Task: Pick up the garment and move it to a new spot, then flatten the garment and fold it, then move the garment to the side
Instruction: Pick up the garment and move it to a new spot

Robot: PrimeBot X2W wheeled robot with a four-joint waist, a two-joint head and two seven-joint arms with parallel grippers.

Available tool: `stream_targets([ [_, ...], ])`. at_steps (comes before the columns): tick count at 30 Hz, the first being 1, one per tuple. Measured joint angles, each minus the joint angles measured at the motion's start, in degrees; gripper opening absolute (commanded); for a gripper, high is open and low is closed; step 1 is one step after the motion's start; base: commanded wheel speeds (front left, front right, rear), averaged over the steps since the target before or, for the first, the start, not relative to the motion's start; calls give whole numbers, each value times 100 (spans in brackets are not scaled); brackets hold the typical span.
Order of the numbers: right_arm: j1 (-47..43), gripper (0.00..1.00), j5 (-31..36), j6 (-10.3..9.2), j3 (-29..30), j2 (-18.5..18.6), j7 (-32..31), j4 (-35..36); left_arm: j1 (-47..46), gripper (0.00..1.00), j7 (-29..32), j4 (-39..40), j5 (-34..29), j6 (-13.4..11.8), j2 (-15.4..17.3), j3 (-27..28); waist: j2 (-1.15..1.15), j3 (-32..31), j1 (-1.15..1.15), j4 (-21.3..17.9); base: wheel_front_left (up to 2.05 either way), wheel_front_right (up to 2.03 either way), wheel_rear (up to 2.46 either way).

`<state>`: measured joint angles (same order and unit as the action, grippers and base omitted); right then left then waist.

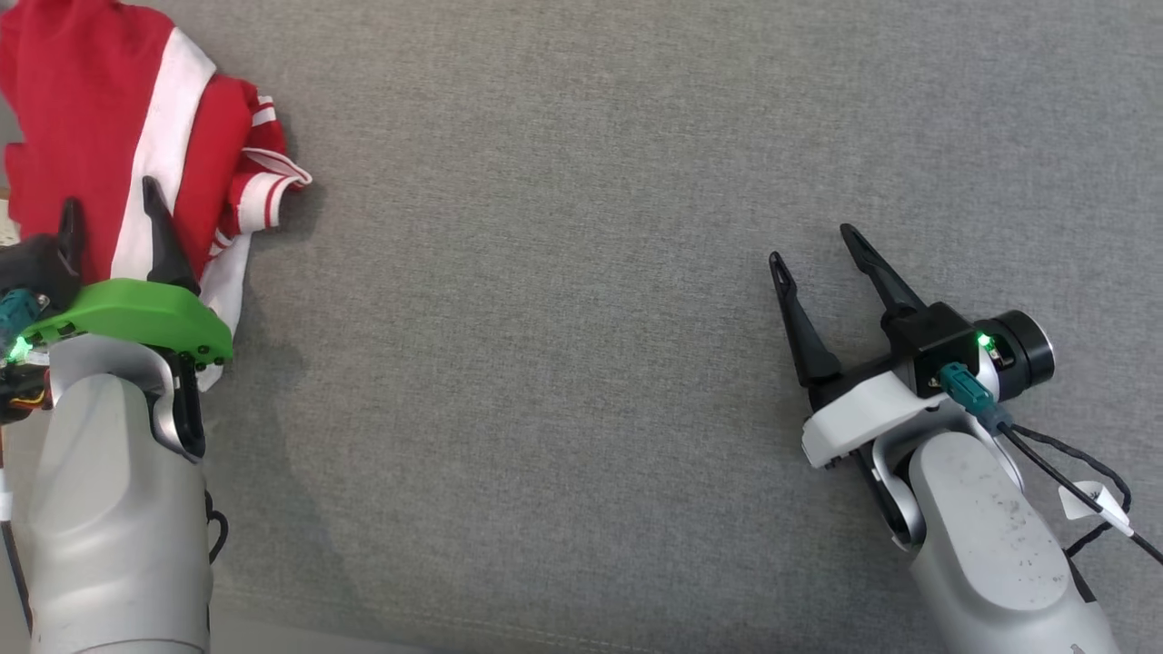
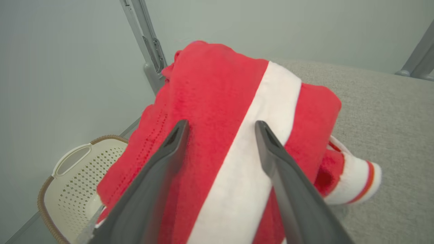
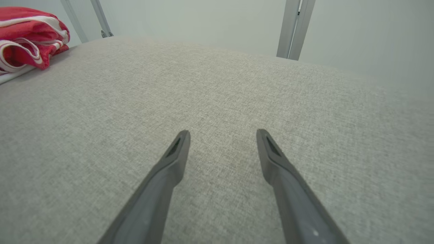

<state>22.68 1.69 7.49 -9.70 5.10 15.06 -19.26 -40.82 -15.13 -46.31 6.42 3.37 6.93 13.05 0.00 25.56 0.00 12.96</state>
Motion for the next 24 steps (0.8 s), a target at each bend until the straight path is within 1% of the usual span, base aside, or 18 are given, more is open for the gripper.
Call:
stream_targets([
  [3,12,100,0,0,18,-12,1,22,-201,100,1,-445,-4,21,101,0,0,68,0,-113,0,0,0],
  [6,20,100,0,1,57,-25,7,29,-352,99,-2,-751,-7,23,126,-1,0,124,0,-194,0,0,0],
  [7,21,100,0,1,69,-33,16,27,-376,37,-3,-844,-3,25,131,9,0,136,0,-218,0,0,0],
  [8,22,100,0,1,76,-35,16,25,-392,0,-3,-924,0,32,133,11,0,142,0,-235,0,0,0],
  [10,23,100,-1,1,98,-46,16,9,-424,0,-4,-1148,30,67,131,29,0,132,0,-261,0,0,0],
  [14,16,100,-11,0,125,-69,15,-54,-443,0,-3,-1257,44,116,164,37,0,43,0,-279,0,0,0],
  [24,-244,100,-153,0,161,-181,13,-178,-298,0,0,-399,-54,233,197,-46,0,-465,0,-349,0,0,0],
])
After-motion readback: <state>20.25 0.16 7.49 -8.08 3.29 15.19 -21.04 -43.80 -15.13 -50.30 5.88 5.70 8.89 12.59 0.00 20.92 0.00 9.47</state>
